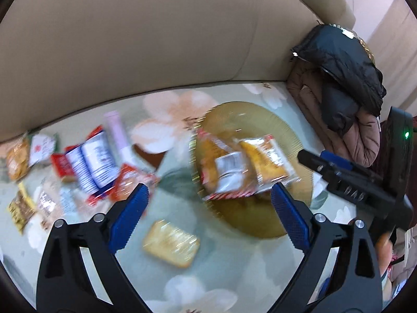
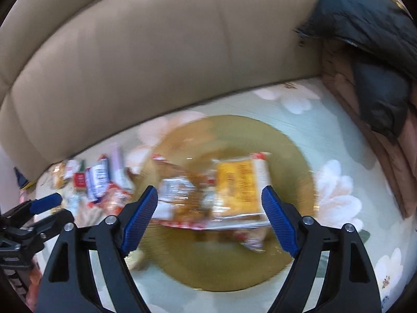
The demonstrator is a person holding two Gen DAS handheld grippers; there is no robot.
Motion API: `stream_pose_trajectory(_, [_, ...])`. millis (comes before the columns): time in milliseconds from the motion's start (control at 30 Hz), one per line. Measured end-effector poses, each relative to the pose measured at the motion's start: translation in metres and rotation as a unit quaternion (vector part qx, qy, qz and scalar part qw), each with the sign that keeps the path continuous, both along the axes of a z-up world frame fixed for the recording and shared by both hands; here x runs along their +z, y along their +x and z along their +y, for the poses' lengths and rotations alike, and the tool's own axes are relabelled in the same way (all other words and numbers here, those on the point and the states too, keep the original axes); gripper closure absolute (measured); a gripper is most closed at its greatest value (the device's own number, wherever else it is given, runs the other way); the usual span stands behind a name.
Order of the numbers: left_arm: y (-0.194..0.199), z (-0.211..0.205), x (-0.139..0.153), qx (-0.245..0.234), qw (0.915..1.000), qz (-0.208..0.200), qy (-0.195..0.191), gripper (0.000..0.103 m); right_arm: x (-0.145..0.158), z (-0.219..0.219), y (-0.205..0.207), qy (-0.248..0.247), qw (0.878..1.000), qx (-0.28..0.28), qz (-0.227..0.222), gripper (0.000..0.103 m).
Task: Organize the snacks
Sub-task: 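Move both tools back over the table toward the remaining snacks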
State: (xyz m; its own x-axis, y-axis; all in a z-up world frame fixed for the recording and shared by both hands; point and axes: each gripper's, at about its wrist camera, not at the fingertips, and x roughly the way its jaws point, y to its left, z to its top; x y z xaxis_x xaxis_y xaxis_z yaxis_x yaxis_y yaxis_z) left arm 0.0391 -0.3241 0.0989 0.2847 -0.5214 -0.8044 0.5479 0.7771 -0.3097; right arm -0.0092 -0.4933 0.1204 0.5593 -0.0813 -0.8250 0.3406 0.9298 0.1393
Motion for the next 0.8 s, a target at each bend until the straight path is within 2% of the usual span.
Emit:
stream_pose_trajectory(133, [0.005, 0.060, 0.009, 0.032, 0.9994, -0.004, -0.011, 0.008, 0.015, 0.053, 0.019, -0.010, 0.998, 0.063, -0.009, 0.022])
stream_pose_trajectory(333, [0.013, 0.141, 0.019, 0.093, 0.9953, -0.010, -0.024, 0.008, 0.007, 0.117, 0.035, 0.008, 0.991, 0.130, 0.012, 0.021])
stream_pose_trajectory(567, [0.015, 0.221, -0.004, 0.162, 0.9859, 0.020, -0.039, 0.008, -0.037, 0.170, 0.042, -0.001, 0.981, 0.176, 0.077, 0.021])
stream_pose_trajectory(733, [0.019, 0.246, -0.034, 0.194, 0.9791, 0.049, -0.035, 0.008, -0.087, 0.188, 0.044, -0.033, 0.966, 0.201, 0.156, 0.021])
stream_pose_trajectory(800, [0.024, 0.249, -0.055, 0.209, 0.9751, 0.073, -0.018, 0.009, -0.107, 0.191, 0.046, -0.045, 0.960, 0.209, 0.183, 0.021])
